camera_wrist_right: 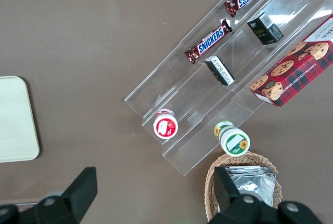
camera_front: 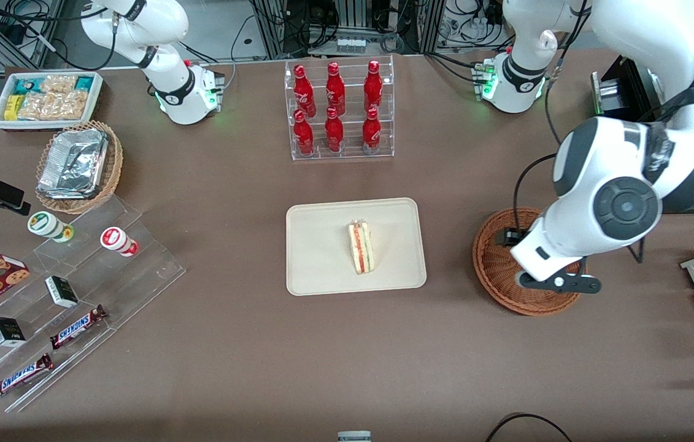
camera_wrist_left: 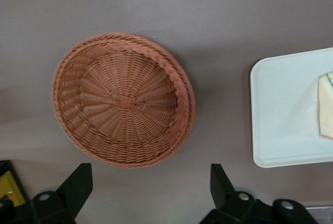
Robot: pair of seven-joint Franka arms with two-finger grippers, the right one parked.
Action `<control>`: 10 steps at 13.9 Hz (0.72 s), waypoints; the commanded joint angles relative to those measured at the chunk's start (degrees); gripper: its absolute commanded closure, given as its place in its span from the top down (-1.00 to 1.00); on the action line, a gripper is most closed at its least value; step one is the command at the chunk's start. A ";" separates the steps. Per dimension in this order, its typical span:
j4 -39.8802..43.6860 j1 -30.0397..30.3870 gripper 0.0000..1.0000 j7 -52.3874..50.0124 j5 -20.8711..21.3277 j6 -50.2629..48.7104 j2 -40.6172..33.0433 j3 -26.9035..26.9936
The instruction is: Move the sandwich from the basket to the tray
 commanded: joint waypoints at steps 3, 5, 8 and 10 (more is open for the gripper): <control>-6.47 6.34 1.00 9.47 -0.49 -1.73 -9.18 -1.14; -6.48 12.39 1.00 12.81 -0.49 -4.36 -11.56 -5.43; -6.04 15.94 1.00 18.00 -0.49 -8.31 -14.63 -7.30; -6.30 15.94 1.00 19.07 -0.40 -9.03 -16.65 -6.25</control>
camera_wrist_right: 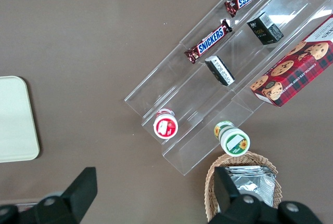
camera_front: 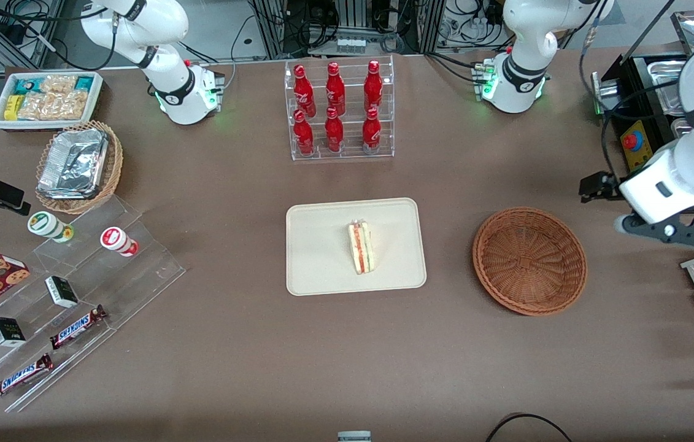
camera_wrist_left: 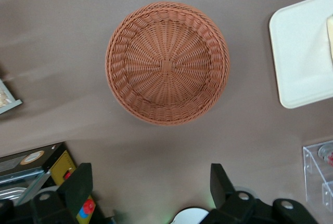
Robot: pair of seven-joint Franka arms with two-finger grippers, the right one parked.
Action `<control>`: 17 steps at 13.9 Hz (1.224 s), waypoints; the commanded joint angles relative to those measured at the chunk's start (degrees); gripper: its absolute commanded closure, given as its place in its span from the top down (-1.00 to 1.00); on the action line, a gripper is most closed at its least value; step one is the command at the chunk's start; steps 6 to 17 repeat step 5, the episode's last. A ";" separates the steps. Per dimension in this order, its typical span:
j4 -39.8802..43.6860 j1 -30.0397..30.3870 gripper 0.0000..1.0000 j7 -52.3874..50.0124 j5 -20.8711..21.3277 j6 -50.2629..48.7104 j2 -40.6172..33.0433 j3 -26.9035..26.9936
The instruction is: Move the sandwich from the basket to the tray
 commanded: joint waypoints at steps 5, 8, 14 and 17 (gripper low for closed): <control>-2.76 0.79 1.00 1.64 0.17 0.09 -4.10 0.65; -2.76 0.79 1.00 1.64 0.17 0.09 -4.10 0.65; -2.76 0.79 1.00 1.64 0.17 0.09 -4.10 0.65; -2.76 0.79 1.00 1.64 0.17 0.09 -4.10 0.65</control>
